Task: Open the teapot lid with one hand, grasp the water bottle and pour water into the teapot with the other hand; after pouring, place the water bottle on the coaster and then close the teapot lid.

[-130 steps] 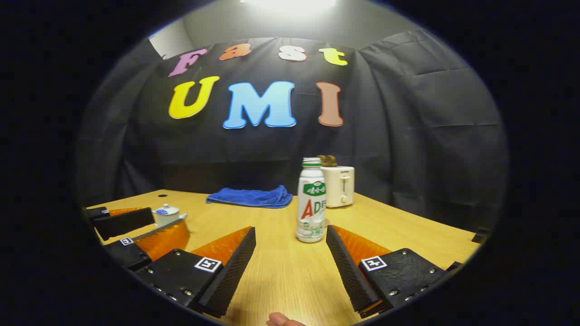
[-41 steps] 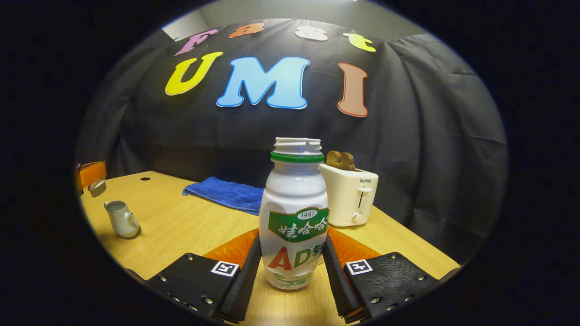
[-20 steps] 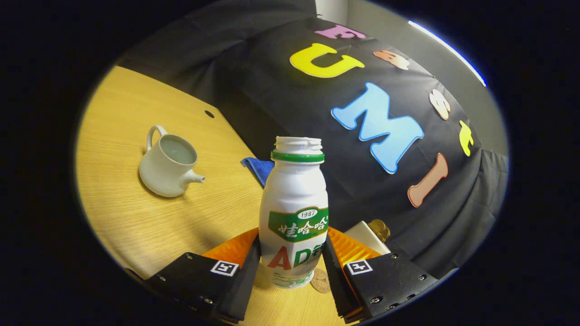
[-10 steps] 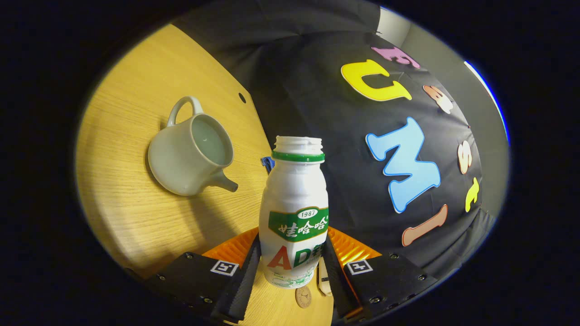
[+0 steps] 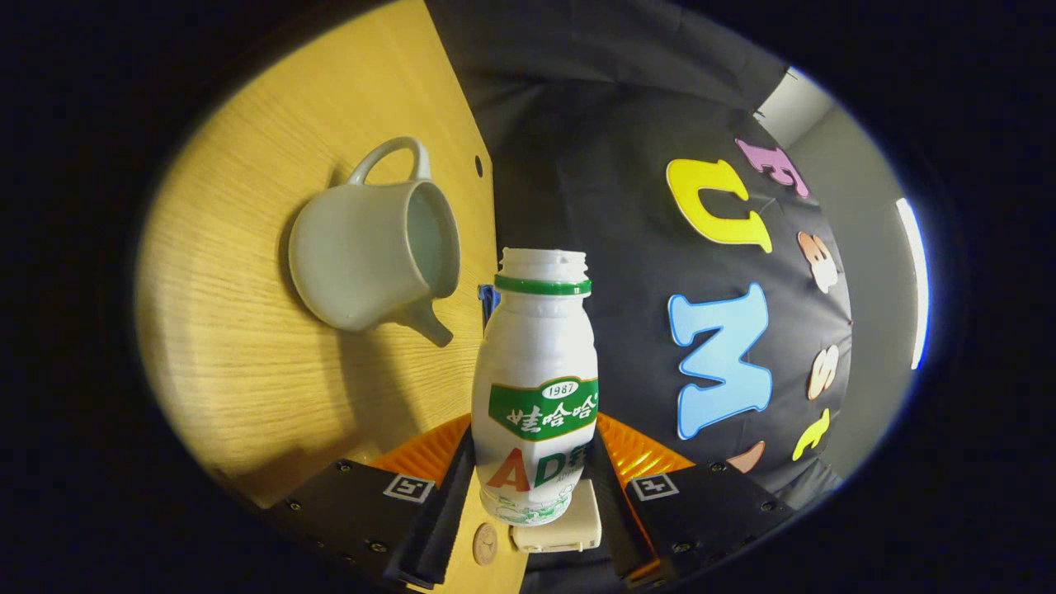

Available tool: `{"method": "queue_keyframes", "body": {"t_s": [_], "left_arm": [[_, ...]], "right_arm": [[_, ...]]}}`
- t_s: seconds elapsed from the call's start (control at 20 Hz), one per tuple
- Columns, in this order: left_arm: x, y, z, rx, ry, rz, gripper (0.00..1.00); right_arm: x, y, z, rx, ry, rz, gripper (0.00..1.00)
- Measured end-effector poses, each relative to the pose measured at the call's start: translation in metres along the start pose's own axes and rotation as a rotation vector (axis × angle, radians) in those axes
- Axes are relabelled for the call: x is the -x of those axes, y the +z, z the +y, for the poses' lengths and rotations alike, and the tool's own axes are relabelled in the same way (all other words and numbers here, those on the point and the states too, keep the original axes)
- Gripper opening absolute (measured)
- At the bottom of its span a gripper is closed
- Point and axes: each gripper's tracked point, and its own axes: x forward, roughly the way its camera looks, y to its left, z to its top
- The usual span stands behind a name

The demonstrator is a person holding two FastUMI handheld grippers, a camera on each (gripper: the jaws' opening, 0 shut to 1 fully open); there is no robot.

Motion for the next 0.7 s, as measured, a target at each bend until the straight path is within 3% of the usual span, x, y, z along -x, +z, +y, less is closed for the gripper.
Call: {"method": "queue_keyframes", "body": {"t_s": [0.3,0.35,0.4,0.7], "left_arm": [[0.001,0.000,0.002,-0.008,0.006,0.004,0.17],[0.000,-0.001,0.002,-0.011,0.007,0.008,0.17],[-0.001,-0.001,0.002,-0.011,0.006,0.011,0.17],[0.001,-0.001,0.004,-0.026,0.019,0.018,0.17]], "right_arm": [[-0.001,0.000,-0.004,0.105,-0.019,-0.007,0.72],[-0.001,0.000,-0.005,0.126,-0.026,-0.013,0.68],[0.000,0.000,-0.006,0.146,-0.032,-0.016,0.72],[-0.001,0.000,-0.010,0.226,-0.054,-0.022,0.71]]}}
